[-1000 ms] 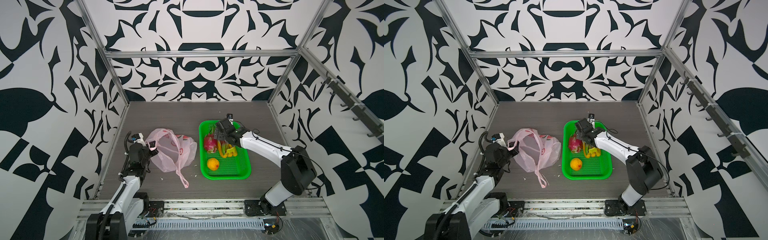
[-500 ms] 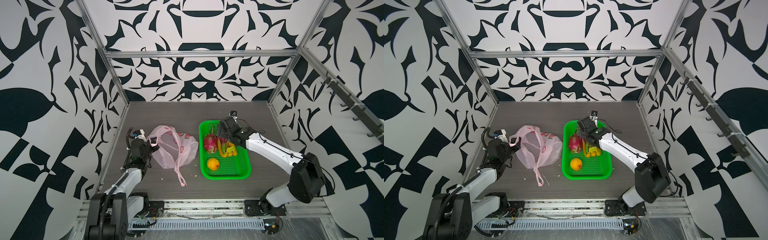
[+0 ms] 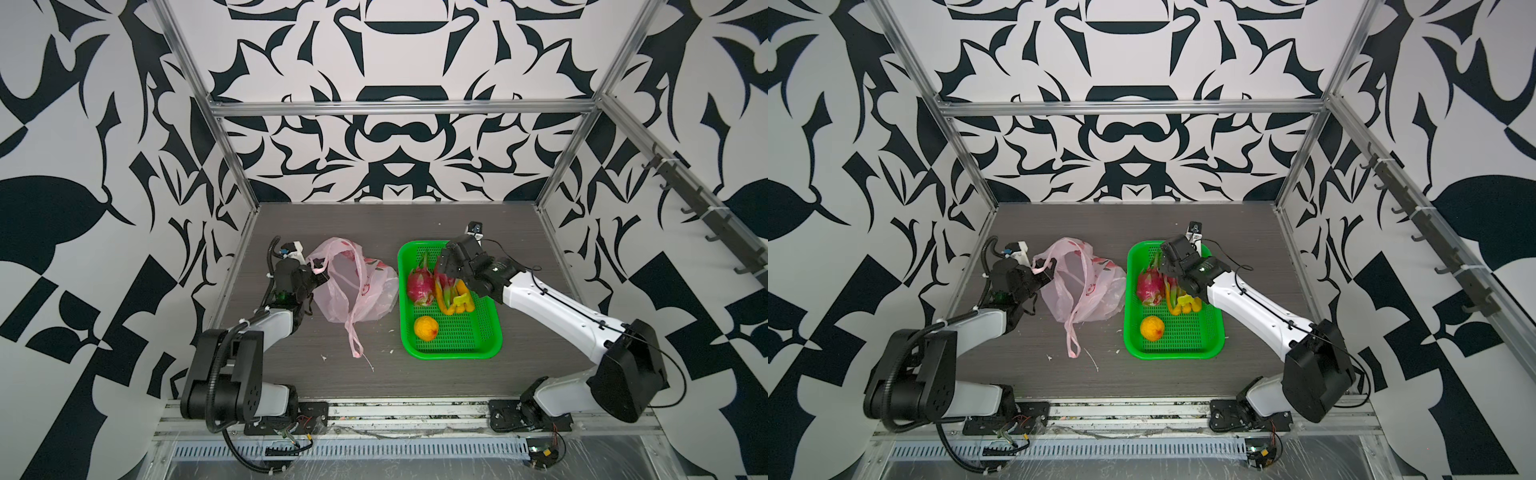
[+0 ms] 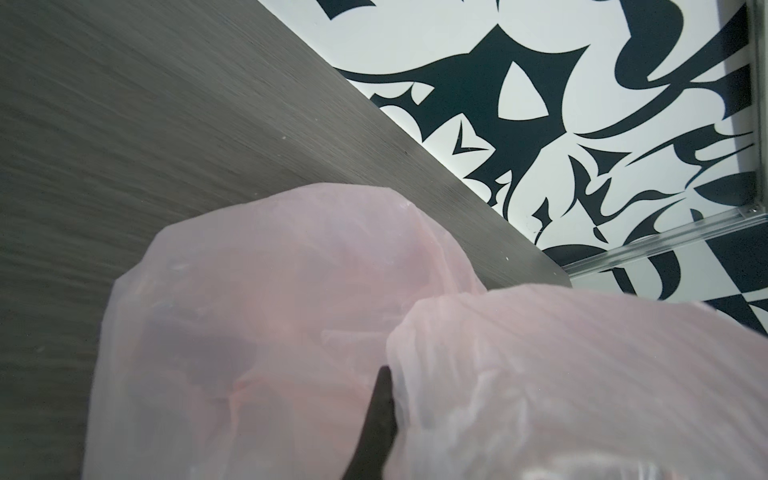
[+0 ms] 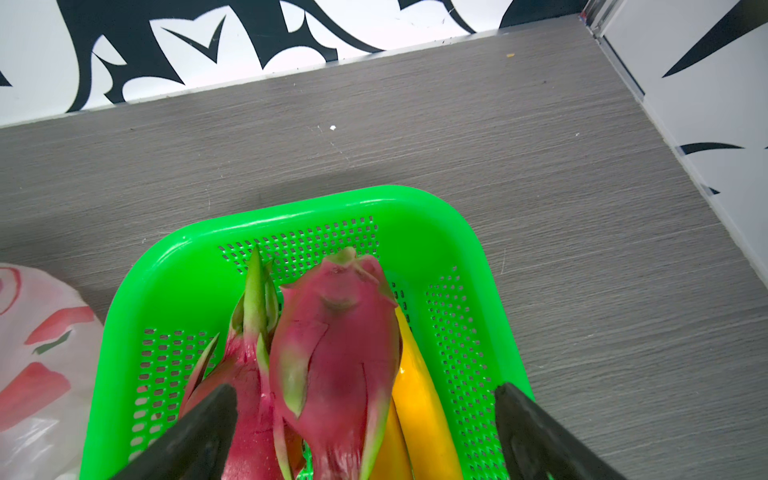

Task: Untie the knot of the plastic bag and take out the fruit
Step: 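Open the right gripper over the basket while the left gripper releases the bag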

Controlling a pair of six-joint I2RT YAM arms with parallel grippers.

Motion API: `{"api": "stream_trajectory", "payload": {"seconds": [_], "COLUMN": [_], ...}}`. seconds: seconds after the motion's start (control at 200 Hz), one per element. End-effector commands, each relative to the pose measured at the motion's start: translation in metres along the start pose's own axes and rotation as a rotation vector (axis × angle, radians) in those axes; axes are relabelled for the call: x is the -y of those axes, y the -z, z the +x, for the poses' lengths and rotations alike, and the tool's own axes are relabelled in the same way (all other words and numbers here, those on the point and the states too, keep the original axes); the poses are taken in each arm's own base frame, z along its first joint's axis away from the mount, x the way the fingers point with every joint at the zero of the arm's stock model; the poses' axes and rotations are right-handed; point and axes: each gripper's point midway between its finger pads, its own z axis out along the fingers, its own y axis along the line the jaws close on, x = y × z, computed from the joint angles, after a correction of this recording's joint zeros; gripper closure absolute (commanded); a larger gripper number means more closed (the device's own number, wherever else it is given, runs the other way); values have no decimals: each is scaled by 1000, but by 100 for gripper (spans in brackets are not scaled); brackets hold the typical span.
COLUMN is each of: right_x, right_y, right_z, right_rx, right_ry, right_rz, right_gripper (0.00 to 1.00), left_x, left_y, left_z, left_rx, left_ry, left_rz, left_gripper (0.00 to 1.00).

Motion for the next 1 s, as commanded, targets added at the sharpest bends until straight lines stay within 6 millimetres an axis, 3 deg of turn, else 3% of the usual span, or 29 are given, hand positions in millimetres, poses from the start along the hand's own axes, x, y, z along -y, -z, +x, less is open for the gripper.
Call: {"api": "stream_trajectory", "payload": {"seconds": [0.0, 0.29, 0.43, 0.565, 0.81, 0.825, 0.87, 0.965, 0.995], "right_x": [9, 16, 15, 12, 4, 4, 3, 0, 0], "right_y": [11, 20, 19, 17, 12, 12, 11, 9, 8], "right_z": [-10, -17, -17, -18, -21, -22, -22, -23, -23], "right_rx": [41, 65, 64, 64, 64, 65, 64, 66, 66], "right_ry": [10, 7, 4, 7, 8, 8, 12, 17, 17], "right_rz": [16, 10, 0, -12, -44, -45, -51, -62, -64], "right_gripper": [1, 1, 1, 1, 1, 1, 1, 1, 1], "left_x": [21, 30, 35, 38, 39, 39, 38, 36, 43], "left_y": [-11, -23, -23, -19, 2, 4, 10, 22, 32], "left_z": [-10, -17, -21, -21, -13, -13, -10, -4, -9], "left_rx": [11, -27, -42, -74, -134, -135, -147, -175, -157], "left_ry": [-11, -33, -44, -58, -76, -79, -80, -84, -95], "left_rz": [75, 83, 76, 58, 10, 6, -4, -32, -21], "left_gripper": [99, 78, 74, 63, 46, 36, 25, 19, 16]}}
